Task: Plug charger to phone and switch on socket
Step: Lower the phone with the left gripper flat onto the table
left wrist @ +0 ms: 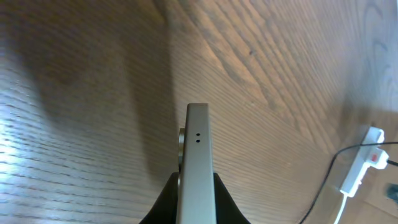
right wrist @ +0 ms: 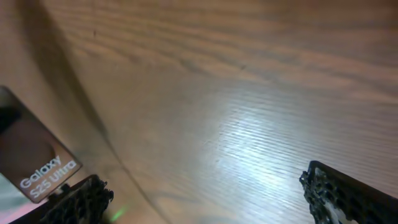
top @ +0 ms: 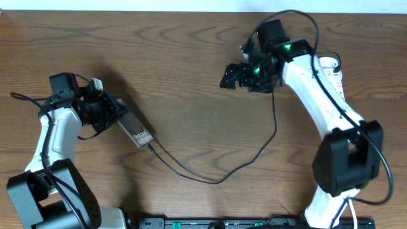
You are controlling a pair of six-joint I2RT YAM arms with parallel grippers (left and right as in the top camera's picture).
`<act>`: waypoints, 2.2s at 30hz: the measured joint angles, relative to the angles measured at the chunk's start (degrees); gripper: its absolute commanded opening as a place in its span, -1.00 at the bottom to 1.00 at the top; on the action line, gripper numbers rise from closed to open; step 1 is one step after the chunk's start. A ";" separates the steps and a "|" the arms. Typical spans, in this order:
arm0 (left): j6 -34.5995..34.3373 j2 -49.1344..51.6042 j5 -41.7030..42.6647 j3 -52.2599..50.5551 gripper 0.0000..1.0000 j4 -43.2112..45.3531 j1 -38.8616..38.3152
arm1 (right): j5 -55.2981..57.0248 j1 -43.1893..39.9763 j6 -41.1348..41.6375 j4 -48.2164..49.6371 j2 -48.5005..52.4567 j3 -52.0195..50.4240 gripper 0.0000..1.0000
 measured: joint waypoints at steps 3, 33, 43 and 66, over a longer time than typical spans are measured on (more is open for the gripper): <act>0.00 0.00 -0.52 -1.36 -0.86 0.46 0.00 | 2.29 0.00 0.00 -0.46 -2.58 0.09 0.98; 0.42 11.54 4.52 -4.13 -0.85 3.41 0.00 | 5.99 0.00 0.66 -4.81 -10.16 0.13 0.98; 0.44 11.69 2.43 -4.13 -0.86 2.36 0.00 | 6.16 0.00 0.66 -4.83 -10.16 0.13 0.99; 0.85 11.67 3.56 -3.82 -0.26 0.44 0.00 | 6.82 0.00 0.63 -5.55 -10.16 0.13 0.98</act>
